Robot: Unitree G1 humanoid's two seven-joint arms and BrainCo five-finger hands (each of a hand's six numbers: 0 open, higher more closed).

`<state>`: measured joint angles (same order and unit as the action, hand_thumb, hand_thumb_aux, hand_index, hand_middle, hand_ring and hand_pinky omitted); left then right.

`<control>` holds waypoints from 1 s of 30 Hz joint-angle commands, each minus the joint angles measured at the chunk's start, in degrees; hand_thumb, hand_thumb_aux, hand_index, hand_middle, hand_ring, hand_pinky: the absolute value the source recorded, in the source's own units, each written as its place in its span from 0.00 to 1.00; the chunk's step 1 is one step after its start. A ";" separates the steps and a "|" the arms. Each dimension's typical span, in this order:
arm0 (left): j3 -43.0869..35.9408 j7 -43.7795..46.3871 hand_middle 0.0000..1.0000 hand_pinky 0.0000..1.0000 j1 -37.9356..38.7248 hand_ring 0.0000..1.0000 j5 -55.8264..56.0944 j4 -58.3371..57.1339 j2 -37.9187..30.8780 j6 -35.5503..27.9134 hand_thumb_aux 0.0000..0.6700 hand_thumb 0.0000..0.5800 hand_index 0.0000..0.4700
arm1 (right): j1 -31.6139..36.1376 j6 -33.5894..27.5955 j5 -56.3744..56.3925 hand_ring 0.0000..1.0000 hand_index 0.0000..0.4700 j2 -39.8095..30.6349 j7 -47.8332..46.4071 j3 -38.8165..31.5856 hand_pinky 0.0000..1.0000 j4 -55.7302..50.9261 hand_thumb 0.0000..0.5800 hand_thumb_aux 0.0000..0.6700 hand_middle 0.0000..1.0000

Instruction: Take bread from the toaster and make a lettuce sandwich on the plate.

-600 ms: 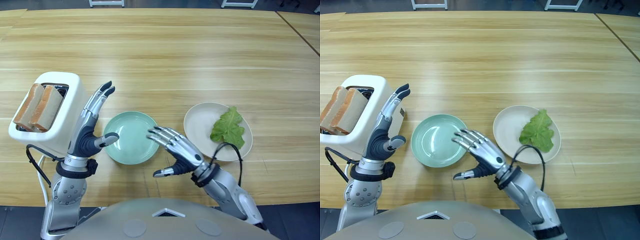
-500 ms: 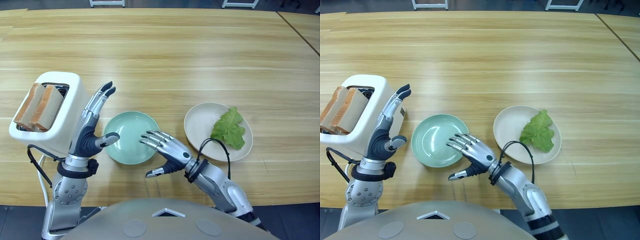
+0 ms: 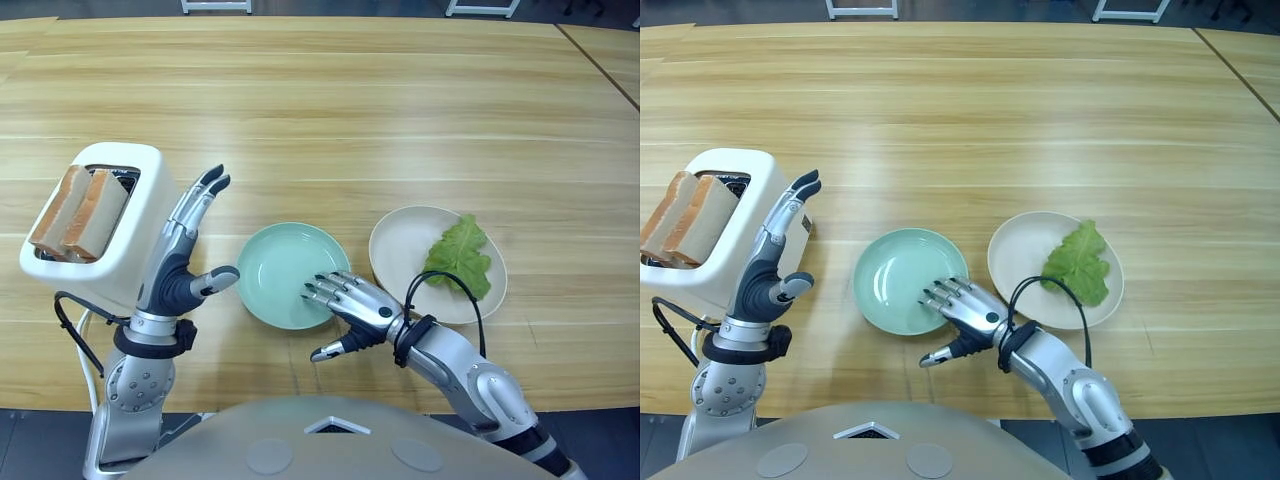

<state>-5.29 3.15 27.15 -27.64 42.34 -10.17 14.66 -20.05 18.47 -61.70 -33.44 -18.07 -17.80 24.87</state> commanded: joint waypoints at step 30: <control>34.97 24.31 0.00 0.00 -1.79 0.00 -22.97 -15.25 -30.89 -19.04 0.00 0.00 0.00 | -11.85 2.15 40.35 0.00 0.00 14.27 18.84 32.02 0.00 3.71 0.00 0.00 0.00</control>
<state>31.32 27.14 24.81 -48.61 28.14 -40.57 -3.83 -31.72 20.34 -21.71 -19.13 1.65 13.98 28.79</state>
